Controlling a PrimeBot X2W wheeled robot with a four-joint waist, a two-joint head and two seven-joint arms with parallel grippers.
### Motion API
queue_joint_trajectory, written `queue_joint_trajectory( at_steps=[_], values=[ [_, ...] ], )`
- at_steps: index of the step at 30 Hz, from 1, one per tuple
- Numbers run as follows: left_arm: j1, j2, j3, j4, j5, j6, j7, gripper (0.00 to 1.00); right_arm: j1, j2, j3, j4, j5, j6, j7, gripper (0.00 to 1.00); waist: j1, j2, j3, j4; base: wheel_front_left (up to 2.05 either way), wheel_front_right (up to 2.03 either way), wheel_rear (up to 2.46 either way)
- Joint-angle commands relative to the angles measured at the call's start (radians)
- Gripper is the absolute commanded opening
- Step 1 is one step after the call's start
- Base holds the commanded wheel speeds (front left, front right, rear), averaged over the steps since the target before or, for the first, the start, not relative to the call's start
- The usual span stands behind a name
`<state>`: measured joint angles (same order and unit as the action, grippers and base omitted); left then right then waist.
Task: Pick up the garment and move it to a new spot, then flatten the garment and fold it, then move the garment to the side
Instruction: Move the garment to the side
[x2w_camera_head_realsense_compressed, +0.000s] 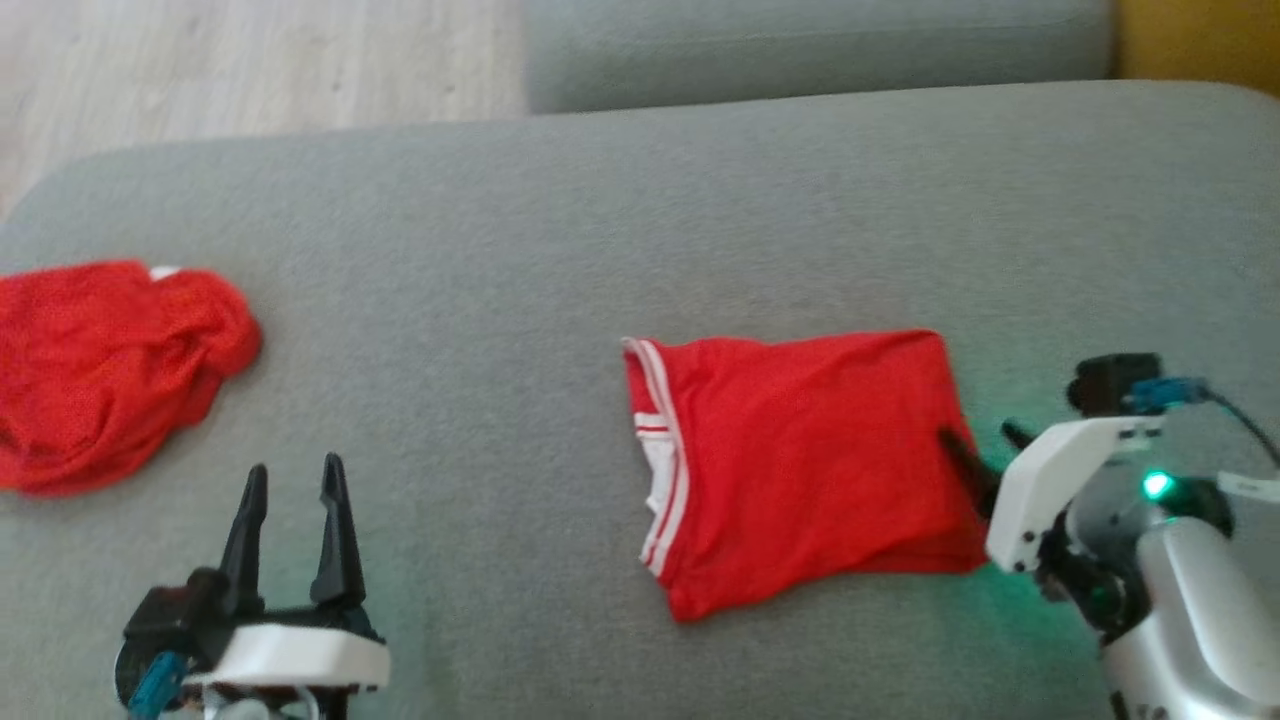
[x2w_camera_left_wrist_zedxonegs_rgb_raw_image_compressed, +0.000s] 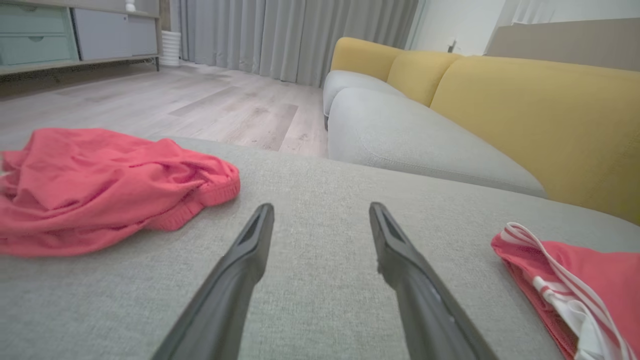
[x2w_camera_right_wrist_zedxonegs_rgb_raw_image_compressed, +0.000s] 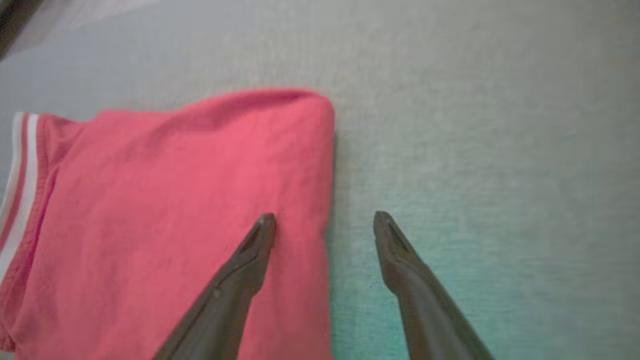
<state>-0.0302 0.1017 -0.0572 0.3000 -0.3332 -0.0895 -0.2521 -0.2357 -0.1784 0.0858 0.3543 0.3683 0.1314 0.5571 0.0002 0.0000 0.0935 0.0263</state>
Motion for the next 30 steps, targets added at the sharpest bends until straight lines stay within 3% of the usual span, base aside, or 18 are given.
queue_joint_trajectory(
  at_steps=[1,9,10,11,16,22,30],
  values=[
    [-0.046,0.004,0.03,-0.03,0.008,-0.004,-0.01,1.0,-0.038,0.01,0.018,-0.015,0.013,-0.001,0.018,1.0,-0.0002,0.0,0.031,0.035,0.0,0.0,0.0],
    [-0.066,0.003,0.029,-0.023,0.01,-0.01,-0.01,1.0,-0.041,0.017,0.052,0.062,0.015,-0.001,0.138,1.0,-0.0002,0.0,0.052,0.048,0.0,0.0,0.0],
    [-0.069,0.002,0.027,-0.022,0.011,-0.01,-0.01,1.0,-0.044,0.015,0.061,0.065,0.02,-0.001,0.151,0.63,-0.0002,0.0,0.055,0.045,0.0,0.0,0.0],
    [-0.073,0.001,0.026,-0.02,0.012,-0.011,-0.01,1.0,-0.049,0.011,0.074,0.063,0.022,-0.001,0.155,0.0,-0.0002,0.0,0.058,0.042,0.0,0.0,0.0],
    [-0.086,0.0,0.028,-0.027,0.013,-0.015,-0.01,1.0,-0.11,-0.061,0.148,0.017,0.013,-0.001,0.134,0.0,-0.0002,0.0,0.076,0.0,0.0,0.0,0.0],
    [-0.099,0.004,0.029,-0.059,0.026,-0.022,-0.01,1.0,-0.218,-0.224,0.228,-0.058,0.005,-0.001,0.079,0.0,-0.0002,0.0,0.108,-0.089,0.0,0.0,0.0],
    [-0.154,0.008,-0.006,-0.084,0.051,-0.032,-0.01,1.0,-0.333,-0.398,0.195,-0.015,0.006,-0.001,-0.043,0.0,-0.0002,0.0,0.191,-0.198,0.0,0.0,0.0]
  ],
)
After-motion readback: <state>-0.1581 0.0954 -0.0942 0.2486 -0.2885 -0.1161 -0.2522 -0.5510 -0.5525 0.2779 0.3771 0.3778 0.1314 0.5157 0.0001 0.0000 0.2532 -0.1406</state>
